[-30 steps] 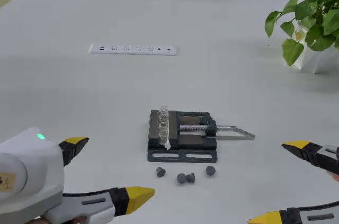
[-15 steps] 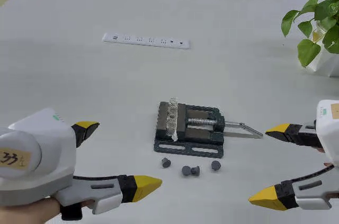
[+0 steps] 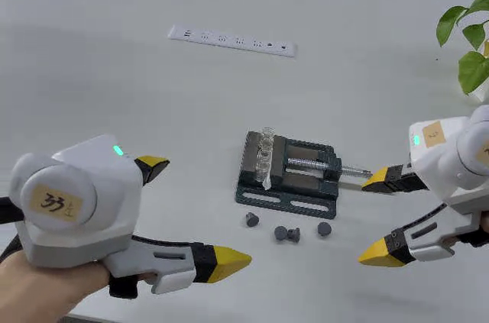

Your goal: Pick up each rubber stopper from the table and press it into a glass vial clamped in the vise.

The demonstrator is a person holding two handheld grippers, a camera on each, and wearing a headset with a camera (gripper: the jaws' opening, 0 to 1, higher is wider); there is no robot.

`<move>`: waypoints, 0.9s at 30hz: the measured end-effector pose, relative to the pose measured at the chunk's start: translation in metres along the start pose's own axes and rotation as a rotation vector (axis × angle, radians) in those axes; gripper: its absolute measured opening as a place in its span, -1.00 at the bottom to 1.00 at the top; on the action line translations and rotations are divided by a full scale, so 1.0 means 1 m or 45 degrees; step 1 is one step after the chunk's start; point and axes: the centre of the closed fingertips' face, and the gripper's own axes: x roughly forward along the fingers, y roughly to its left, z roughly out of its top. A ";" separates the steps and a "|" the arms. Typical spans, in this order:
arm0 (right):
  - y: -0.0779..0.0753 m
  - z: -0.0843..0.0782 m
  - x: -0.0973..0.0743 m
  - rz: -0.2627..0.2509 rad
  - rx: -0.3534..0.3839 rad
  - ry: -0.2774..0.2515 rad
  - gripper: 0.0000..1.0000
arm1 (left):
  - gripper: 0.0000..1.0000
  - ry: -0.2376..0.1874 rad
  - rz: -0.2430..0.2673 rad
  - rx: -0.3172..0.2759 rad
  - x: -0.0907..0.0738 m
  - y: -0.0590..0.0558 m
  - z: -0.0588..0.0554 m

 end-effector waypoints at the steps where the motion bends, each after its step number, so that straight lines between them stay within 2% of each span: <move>1: 0.001 0.001 0.003 0.017 -0.032 0.022 0.09 | 0.98 0.001 -0.001 0.000 0.000 0.000 0.000; 3: 0.000 0.000 0.011 0.045 -0.090 0.054 -0.02 | 0.98 -0.001 -0.003 -0.003 0.001 -0.001 0.001; 6: 0.002 -0.001 0.020 0.080 -0.129 0.102 -0.14 | 0.98 -0.003 -0.002 -0.005 0.003 -0.002 0.002; 15: 0.001 0.002 0.037 0.148 -0.232 0.151 -0.42 | 0.98 -0.011 -0.009 -0.019 0.007 -0.004 0.002; 20: 0.001 0.001 0.046 0.171 -0.252 0.180 -0.52 | 0.98 -0.015 -0.009 -0.025 0.008 -0.005 0.002; 27: -0.002 0.001 0.048 0.190 -0.276 0.202 -0.70 | 0.98 -0.021 -0.001 -0.032 0.007 -0.003 0.003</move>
